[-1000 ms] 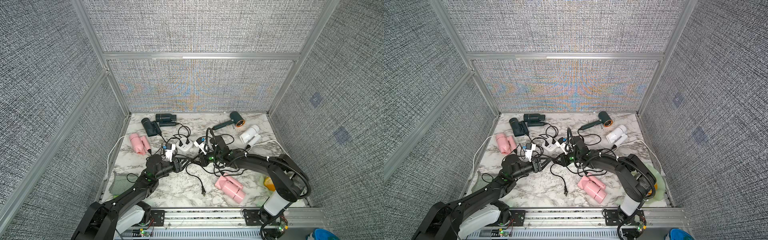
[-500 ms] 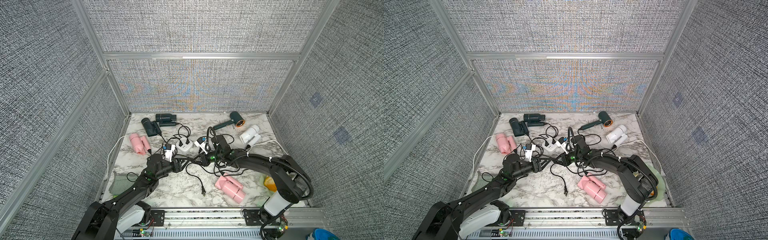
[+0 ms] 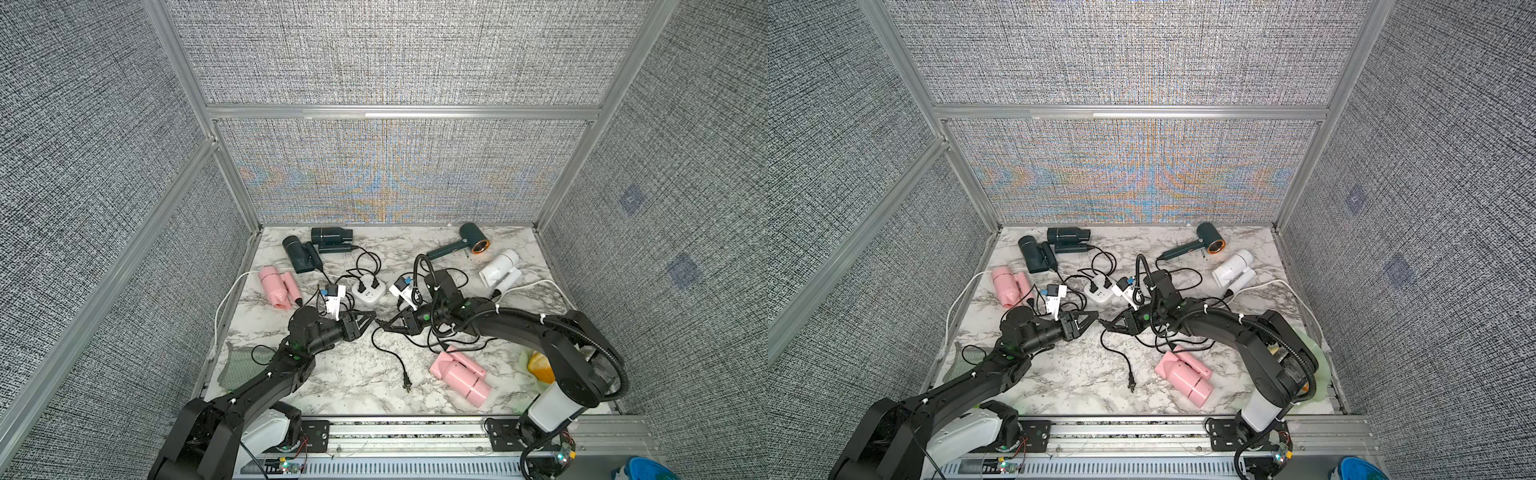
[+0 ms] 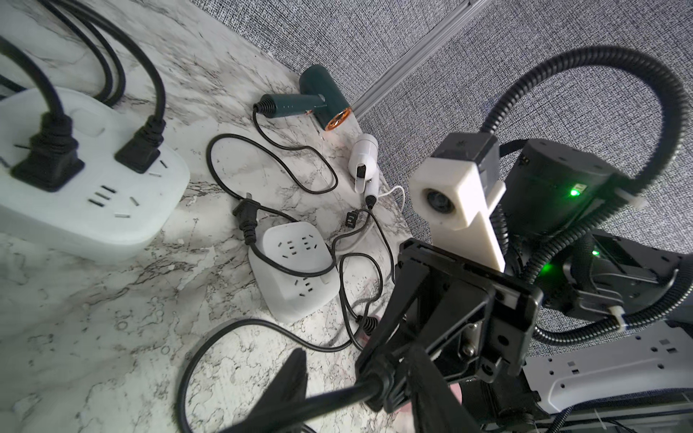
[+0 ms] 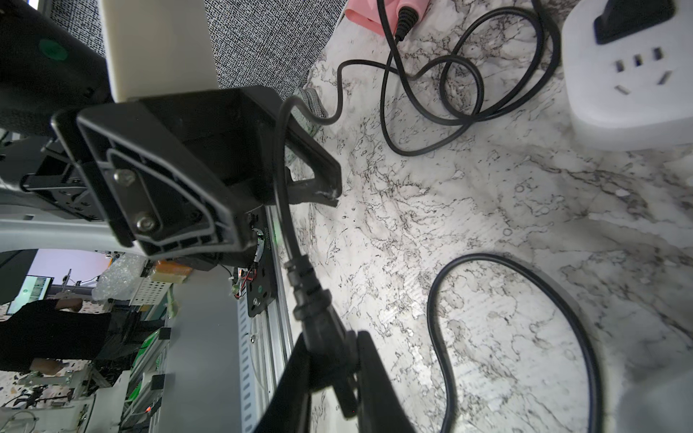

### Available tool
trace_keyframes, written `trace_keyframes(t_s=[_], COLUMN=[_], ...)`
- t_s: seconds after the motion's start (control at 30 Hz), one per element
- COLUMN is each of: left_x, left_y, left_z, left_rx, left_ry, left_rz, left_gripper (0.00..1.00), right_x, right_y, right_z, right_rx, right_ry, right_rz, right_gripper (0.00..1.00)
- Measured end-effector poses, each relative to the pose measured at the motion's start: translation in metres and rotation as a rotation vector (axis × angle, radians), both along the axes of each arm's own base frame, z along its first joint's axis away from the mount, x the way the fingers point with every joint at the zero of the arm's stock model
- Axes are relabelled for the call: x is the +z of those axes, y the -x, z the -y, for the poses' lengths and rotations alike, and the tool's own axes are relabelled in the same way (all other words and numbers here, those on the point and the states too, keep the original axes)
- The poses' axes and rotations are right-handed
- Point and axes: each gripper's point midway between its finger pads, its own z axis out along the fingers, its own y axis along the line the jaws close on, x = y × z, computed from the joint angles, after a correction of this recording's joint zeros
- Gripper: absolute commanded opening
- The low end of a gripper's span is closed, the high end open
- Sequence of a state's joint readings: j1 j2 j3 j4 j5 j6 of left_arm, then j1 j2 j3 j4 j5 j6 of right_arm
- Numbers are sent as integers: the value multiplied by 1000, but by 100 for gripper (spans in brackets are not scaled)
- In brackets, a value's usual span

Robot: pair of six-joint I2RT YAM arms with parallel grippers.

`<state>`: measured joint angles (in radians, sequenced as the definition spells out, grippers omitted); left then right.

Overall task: Charge the blow dryers
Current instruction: Pick up the plug from the center of the board.

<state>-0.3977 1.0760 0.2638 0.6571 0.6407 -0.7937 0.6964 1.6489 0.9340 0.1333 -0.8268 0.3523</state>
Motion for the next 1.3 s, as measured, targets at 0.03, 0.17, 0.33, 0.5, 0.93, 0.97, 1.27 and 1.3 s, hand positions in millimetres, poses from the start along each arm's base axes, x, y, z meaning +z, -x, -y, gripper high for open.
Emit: trace_keyframes(t_s=[0.03,0.17,0.33,0.5,0.93,0.97,1.27,1.3], left_x=[0,2,7,12,20,18,-1,-2], left_y=[0,1,0,0,-25,-27,-32,-31], left_z=[-1,-3,-3,-2,-18,-20,-32,-32], left_rx=[-2,0,5,0,143,159,218,217], left_ry=[6,33,54,72,-42,-64,-175,-178], left_rz=[-1,-1,10,15,4,-7,-87,-93], left_gripper=[39,31,26,19,5,5,5,5], right_x=[1,-4,-7,-7,2,6,8,6], right_y=[0,5,7,5,-10,-10,-7,-9], right_z=[0,0,0,-2,7,7,-5,-6], right_rx=[3,12,13,7,-119,-127,-151,-158], right_ry=[-4,-15,-25,-36,110,127,319,335], right_rz=[-1,-23,-49,-54,113,147,346,355], right_gripper=[0,0,0,3,51,50,49,48])
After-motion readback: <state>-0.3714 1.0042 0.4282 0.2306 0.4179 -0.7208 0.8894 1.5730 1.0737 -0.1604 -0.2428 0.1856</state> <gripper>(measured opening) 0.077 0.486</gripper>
